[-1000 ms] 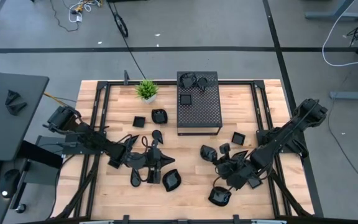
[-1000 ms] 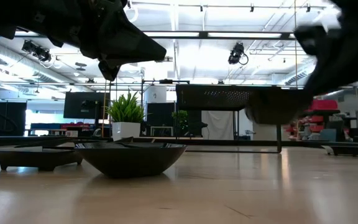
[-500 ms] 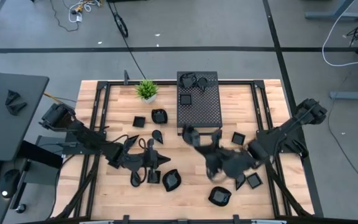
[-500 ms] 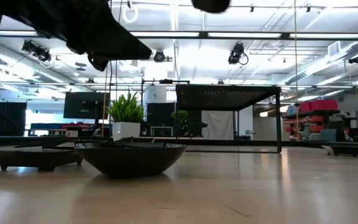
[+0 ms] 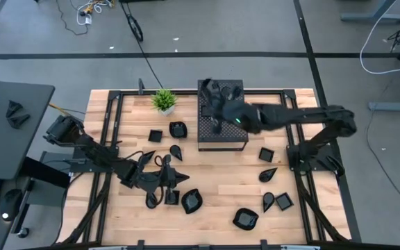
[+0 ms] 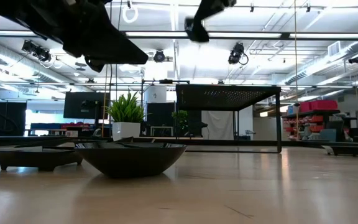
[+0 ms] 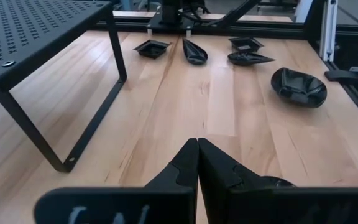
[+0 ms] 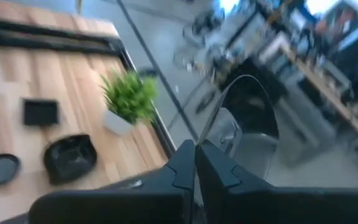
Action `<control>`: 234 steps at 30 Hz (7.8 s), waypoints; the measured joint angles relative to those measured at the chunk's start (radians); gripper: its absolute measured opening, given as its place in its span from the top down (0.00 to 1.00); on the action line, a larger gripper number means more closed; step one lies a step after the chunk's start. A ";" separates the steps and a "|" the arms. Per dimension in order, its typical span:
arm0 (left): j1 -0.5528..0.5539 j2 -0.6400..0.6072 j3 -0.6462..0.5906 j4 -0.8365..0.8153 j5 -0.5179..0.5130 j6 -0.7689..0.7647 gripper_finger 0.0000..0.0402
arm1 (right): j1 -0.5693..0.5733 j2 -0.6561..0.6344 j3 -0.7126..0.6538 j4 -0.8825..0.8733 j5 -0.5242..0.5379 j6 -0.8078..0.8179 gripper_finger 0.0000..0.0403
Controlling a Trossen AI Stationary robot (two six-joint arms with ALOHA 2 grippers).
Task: Pick & Place Mini shaped plates
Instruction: Stack the leaf shaped plate on top of the leaf shaped plates on the shelf
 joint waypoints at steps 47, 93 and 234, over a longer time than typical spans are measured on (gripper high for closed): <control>0.001 0.001 0.000 -0.004 -0.002 -0.001 0.97 | -0.297 0.376 0.217 -0.229 -0.157 0.340 0.96; 0.001 0.001 0.000 -0.004 -0.002 -0.001 0.97 | -0.306 0.376 0.216 -0.236 -0.167 0.286 0.57; 0.001 0.001 0.000 0.011 0.010 -0.019 0.97 | -0.439 0.305 0.078 -0.122 -0.615 0.296 0.97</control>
